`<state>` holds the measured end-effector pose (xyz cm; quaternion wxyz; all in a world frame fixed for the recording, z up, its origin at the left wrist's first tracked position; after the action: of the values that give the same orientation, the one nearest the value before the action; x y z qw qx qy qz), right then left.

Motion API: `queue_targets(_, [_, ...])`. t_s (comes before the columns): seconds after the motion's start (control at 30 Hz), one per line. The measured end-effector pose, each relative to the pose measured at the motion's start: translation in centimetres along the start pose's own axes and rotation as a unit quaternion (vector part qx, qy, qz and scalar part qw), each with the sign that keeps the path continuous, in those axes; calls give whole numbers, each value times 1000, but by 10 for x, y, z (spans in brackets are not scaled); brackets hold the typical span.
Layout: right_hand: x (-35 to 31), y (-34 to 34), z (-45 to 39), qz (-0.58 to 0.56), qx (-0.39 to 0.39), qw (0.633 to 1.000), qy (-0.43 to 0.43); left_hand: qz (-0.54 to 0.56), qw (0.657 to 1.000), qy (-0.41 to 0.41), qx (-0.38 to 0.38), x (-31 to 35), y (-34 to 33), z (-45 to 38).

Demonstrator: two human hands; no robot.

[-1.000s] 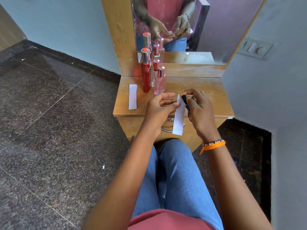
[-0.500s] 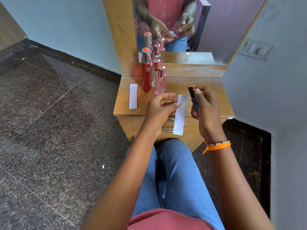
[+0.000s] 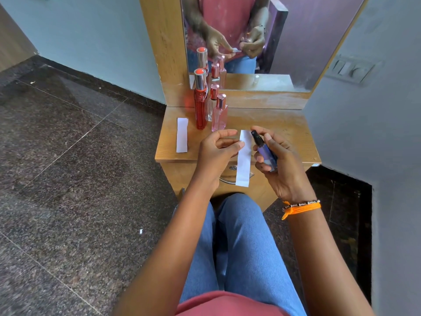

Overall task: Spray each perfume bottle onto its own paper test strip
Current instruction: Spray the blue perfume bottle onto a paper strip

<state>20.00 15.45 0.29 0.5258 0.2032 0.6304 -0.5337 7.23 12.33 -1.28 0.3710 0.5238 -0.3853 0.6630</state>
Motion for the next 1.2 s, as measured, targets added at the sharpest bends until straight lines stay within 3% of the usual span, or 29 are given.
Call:
queue_targets(0.33, [7, -5, -2, -98, -34, 994, -31, -1, 1000, 7, -1, -5, 1, -1])
queue_targets(0.4, [3, -3, -2, -53, -21, 998, -3, -1, 1000, 8, -2, -5, 0, -1])
queue_targets(0.47, [-5, 2, -1, 68, 21, 996, 54, -1, 1000, 9, -4, -4, 0, -1])
queue_targets(0.57, [-25, 2, 3, 303, 85, 935, 163, -1, 1000, 12, -10, -3, -2, 0])
queue_targets(0.63, [-30, -4, 4, 379, 93, 898, 205, 3, 1000, 14, -14, -3, -4, 0])
queue_targets(0.83, [-31, -13, 1, 491, 80, 833, 242, 5, 1000, 19, -22, -5, -7, 0])
queue_targets(1.2, [-34, -13, 2, 498, 97, 824, 252, 15, 999, 33, -19, -9, -7, -2])
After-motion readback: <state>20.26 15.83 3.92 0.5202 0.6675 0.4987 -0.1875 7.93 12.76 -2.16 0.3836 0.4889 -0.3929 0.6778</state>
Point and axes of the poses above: each hand's wrist, its own z-axis away from the middle knuckle, its own y-axis out of the back of the hand, x = y × z, the point moved 9 cm from there along -z, towards the middle knuckle, and after that the axes turned 1 degree about z, right-handed, at the moved point
